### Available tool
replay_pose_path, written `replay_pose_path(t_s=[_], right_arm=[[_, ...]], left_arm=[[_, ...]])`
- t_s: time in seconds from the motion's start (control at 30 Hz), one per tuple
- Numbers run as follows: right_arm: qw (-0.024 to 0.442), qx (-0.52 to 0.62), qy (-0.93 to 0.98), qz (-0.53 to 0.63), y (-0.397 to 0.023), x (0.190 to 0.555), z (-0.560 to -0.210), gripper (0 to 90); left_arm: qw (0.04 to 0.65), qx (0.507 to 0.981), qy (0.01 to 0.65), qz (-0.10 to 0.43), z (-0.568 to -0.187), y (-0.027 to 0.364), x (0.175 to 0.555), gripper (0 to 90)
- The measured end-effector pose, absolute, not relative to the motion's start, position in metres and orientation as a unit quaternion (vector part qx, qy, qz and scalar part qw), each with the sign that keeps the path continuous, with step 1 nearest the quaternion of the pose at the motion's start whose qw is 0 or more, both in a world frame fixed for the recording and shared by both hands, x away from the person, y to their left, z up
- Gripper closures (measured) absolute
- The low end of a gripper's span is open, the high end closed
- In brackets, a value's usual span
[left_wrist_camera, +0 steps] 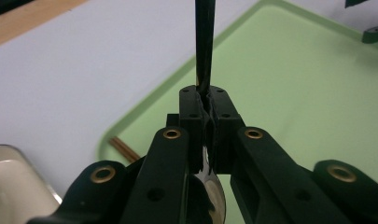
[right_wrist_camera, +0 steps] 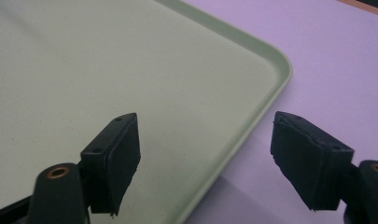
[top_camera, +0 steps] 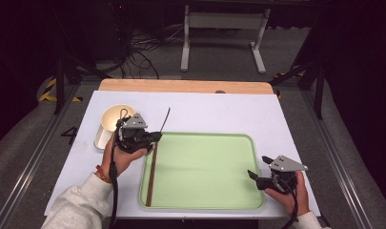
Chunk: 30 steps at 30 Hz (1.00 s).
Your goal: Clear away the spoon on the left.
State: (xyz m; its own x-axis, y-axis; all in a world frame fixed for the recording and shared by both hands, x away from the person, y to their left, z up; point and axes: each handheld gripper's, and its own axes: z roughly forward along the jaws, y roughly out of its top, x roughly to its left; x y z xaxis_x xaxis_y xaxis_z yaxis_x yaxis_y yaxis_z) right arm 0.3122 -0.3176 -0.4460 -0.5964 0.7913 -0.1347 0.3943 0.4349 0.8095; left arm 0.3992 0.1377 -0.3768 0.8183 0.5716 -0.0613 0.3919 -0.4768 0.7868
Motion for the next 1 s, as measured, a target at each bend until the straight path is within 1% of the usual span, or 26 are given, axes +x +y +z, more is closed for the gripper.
replay_pose_path(t_s=[0.03, 0.13, 0.17, 0.23, 0.27, 0.53, 0.77, 1.0], right_arm=[[0.259, 0.367, 0.807, 0.384, -0.318, 0.312, -0.446, 24.3], [0.259, 0.368, 0.807, 0.383, -0.318, 0.312, -0.446, 24.3], [0.259, 0.367, 0.807, 0.384, -0.317, 0.312, -0.446, 24.3], [0.259, 0.367, 0.807, 0.384, -0.317, 0.312, -0.446, 24.3], [0.259, 0.366, 0.807, 0.383, -0.317, 0.312, -0.446, 24.3], [0.26, 0.365, 0.807, 0.384, -0.318, 0.312, -0.446, 24.3], [0.26, 0.365, 0.807, 0.384, -0.318, 0.312, -0.446, 24.3], [0.258, 0.365, 0.808, 0.384, -0.318, 0.312, -0.446, 24.2]], left_arm=[[0.425, 0.857, 0.274, 0.095, -0.381, 0.13, 0.394, 86.6], [0.42, 0.864, 0.262, 0.089, -0.384, 0.121, 0.39, 86.6], [0.421, 0.866, 0.258, 0.075, -0.387, 0.114, 0.386, 86.6], [0.419, 0.869, 0.255, 0.074, -0.39, 0.11, 0.384, 86.5], [0.419, 0.871, 0.249, 0.059, -0.395, 0.103, 0.381, 86.6], [0.407, 0.879, 0.245, 0.027, -0.412, 0.082, 0.372, 86.5], [0.393, 0.884, 0.252, 0.013, -0.426, 0.077, 0.366, 86.4], [0.383, 0.884, 0.267, 0.019, -0.436, 0.085, 0.363, 86.0]])
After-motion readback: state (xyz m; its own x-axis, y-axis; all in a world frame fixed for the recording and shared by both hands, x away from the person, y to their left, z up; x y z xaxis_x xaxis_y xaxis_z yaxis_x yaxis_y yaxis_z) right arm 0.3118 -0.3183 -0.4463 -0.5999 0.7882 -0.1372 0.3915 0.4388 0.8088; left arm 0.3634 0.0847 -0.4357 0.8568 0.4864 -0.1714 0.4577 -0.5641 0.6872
